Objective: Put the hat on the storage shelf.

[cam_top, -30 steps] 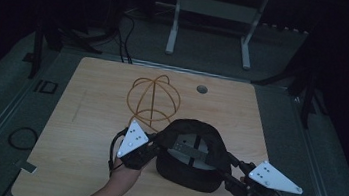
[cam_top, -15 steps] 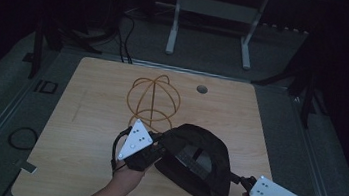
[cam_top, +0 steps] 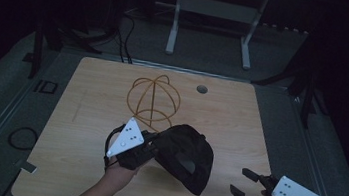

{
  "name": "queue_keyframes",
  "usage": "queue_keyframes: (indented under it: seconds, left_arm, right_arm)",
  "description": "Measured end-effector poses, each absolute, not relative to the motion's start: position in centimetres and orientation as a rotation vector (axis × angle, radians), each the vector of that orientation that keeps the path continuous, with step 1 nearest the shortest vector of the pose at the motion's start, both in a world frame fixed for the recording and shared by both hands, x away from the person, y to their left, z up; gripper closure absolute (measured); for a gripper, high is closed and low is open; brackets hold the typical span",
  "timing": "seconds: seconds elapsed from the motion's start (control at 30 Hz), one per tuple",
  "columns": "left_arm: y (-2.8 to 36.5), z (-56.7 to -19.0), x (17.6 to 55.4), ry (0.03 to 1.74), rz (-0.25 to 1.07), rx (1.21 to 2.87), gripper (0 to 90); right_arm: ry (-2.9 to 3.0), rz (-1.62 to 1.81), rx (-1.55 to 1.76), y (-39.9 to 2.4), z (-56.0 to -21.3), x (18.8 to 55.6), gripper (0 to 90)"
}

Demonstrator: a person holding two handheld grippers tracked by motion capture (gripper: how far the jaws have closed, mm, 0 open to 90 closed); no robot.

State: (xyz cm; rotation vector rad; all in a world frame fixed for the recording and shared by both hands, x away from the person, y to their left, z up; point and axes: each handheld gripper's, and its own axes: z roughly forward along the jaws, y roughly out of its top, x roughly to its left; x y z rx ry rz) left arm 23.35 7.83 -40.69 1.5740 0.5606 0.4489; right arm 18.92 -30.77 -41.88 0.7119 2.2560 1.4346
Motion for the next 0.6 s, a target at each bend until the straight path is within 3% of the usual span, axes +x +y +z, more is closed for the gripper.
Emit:
queue_keyframes:
  seconds: [0.27,0.6]
  left_arm:
    - [10.0,-40.4,24.6,0.400,0.213,1.530,88.0]
    - [9.2,-40.4,24.6,0.331,0.139,1.560,88.1]
  right_arm:
    - [2.250,1.466,0.549,-29.0,-39.9,20.0,47.2]
    - [2.299,1.516,0.245,-24.4,-38.7,19.9,50.0]
